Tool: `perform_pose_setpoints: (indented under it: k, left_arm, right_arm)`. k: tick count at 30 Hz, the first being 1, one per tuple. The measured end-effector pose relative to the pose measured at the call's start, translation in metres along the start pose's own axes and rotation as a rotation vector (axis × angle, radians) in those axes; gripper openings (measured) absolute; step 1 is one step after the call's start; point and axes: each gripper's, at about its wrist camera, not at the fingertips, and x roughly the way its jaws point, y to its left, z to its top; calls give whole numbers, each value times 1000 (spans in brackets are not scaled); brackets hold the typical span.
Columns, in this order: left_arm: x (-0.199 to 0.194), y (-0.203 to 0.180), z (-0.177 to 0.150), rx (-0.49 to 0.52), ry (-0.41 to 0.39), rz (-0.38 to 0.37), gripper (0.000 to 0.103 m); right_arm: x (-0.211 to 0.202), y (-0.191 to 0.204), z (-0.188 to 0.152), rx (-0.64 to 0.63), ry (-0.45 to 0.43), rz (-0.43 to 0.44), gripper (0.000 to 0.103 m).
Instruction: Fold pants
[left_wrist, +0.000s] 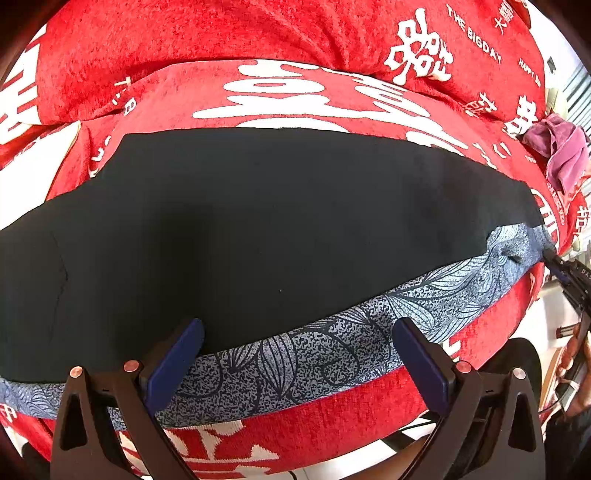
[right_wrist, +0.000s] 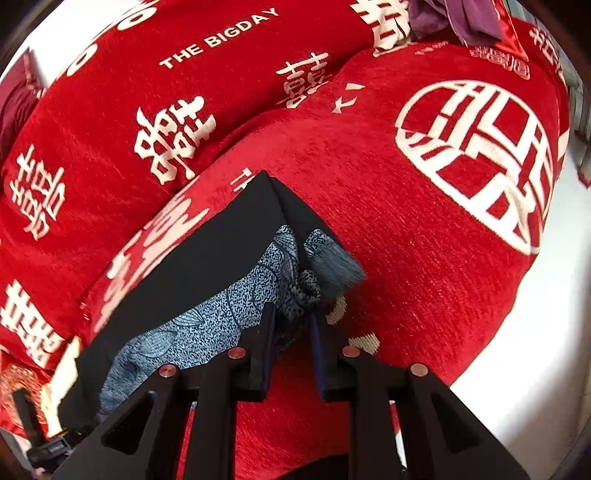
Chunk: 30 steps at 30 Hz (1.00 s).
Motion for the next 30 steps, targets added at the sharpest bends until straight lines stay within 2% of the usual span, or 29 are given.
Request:
perform_pose_setpoints:
  k: [4,5,6,7,8,9,10,11,12,13,17,20,23,26,28,30]
  left_arm:
    - [1,0,1,-7,0,-3,102]
    - [1,0,1,-8,0,-4,102]
    - [1,0,1,-9,0,-4,102]
    - [1,0,1,-9,0,-3,102]
    - [1,0,1,-7,-1,-3,102]
    - [1,0,0,-5,-1,-3,102]
    - [1,0,0,-2,-1,-4,102]
    - [1,0,0,-1,-2,-4,102]
    - [1,0,0,-1,-2,-4,102]
    - [2,0,0,-3,-2,-3,102]
    - [3,0,2,2,3,-2,102]
    - [2,3,3,-3,3,-18,102]
    - [1,5,3,4,8,-35,102]
    - [-2,8,4,6,15,-52,102]
    - [-4,12,5,3,18,-58,102]
    - [-5,18,5,-5,20,-64,102]
  right_arm:
    - [-5,6,1,-26,-46,14,22]
    - [-4,5,2,-21,-57,29,26]
    - [-1,3,4,-10,-56,37,42]
    - [6,0,6,15,-43,45,66]
    - [13,-5,8,46,-28,54,75]
    - [18,-10,9,81,-28,75,77]
    - [22,-16,10,114,-30,106,72]
    - [25,-19,11,130,-32,126,61]
    - [27,-20,12,137,-24,128,26]
    - [28,-20,13,134,-11,125,11]
    - [4,-10,18,139,-38,218,11]
    - [-50,10,39,87,-163,290,11]
    - [-78,30,55,38,-214,314,11]
    - [-88,49,61,-27,-236,266,11]
    - [-77,54,60,-56,-213,153,11]
    - [-57,41,56,-5,-156,79,11]
